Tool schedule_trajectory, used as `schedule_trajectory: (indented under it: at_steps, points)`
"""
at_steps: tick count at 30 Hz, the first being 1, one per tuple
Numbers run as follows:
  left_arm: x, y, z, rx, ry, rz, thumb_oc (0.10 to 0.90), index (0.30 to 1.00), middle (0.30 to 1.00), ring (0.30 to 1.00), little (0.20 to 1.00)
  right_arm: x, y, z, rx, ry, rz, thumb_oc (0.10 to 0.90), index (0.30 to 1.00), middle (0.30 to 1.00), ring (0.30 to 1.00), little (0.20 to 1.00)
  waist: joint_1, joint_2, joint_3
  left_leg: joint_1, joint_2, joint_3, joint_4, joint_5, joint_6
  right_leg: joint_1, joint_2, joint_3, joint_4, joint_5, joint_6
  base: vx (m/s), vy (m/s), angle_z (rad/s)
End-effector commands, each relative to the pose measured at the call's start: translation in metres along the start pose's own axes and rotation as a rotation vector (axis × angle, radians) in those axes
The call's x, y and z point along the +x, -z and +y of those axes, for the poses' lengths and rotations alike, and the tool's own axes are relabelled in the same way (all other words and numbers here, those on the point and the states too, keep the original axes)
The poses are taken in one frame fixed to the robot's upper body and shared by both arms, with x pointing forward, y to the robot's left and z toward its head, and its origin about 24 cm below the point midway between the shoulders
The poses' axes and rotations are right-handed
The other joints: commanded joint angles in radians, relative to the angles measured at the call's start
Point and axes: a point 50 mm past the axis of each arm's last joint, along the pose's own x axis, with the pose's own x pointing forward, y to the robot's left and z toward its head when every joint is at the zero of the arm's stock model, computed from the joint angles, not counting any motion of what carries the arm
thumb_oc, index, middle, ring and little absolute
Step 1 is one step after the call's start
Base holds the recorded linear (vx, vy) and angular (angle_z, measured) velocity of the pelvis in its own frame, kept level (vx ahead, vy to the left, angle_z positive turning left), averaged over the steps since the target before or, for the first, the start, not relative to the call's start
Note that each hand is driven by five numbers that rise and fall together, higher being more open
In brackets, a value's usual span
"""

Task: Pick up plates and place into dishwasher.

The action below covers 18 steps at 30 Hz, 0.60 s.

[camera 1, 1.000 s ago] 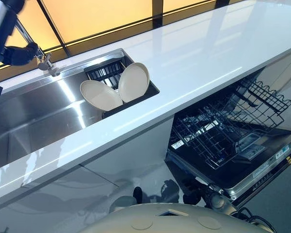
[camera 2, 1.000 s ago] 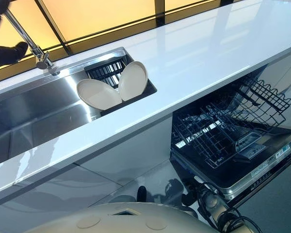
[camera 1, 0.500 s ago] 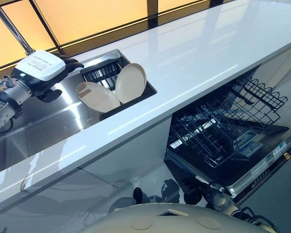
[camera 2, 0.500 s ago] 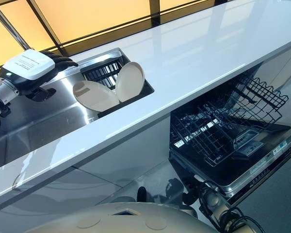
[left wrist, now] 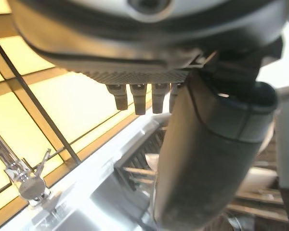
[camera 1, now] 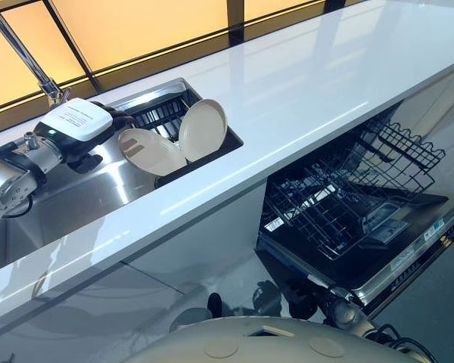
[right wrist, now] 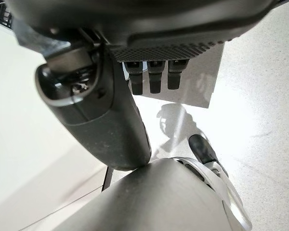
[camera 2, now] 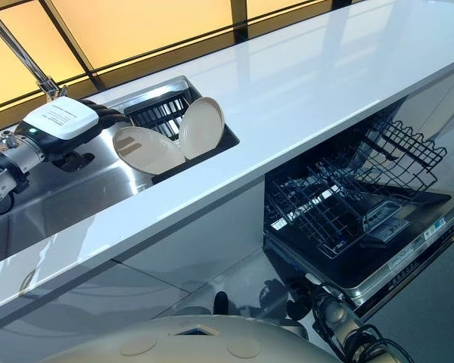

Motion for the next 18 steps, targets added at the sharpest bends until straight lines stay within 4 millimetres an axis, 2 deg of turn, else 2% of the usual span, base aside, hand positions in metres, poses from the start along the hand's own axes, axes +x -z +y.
schedule_trajectory:
  at_steps: [1, 18]
  points:
    - [0.0, 0.034, 0.06, 0.053, -0.223, 0.142, 0.8, 0.9, 0.9, 0.9, 0.9, -0.003, 0.001, -0.005, -0.043, -0.004, -0.026, 0.8, 0.9, 0.9, 0.9, 0.9, -0.016, 0.009, 0.001, 0.104, -0.045, 0.095, 0.007, -0.177, 0.035, -0.081, -0.016, 0.03, 0.058, 0.025, 0.08, 0.0, 0.0, 0.0]
    - [0.026, 0.012, 0.057, 0.073, -0.274, 0.114, 0.8, 0.9, 0.9, 0.9, 0.9, -0.001, -0.001, -0.001, -0.05, -0.011, -0.028, 0.8, 0.9, 0.9, 0.9, 0.9, -0.039, 0.003, 0.005, 0.107, -0.044, 0.112, 0.007, -0.182, 0.035, -0.083, -0.007, 0.049, 0.054, 0.029, 0.079, 0.0, 0.002, -0.03]
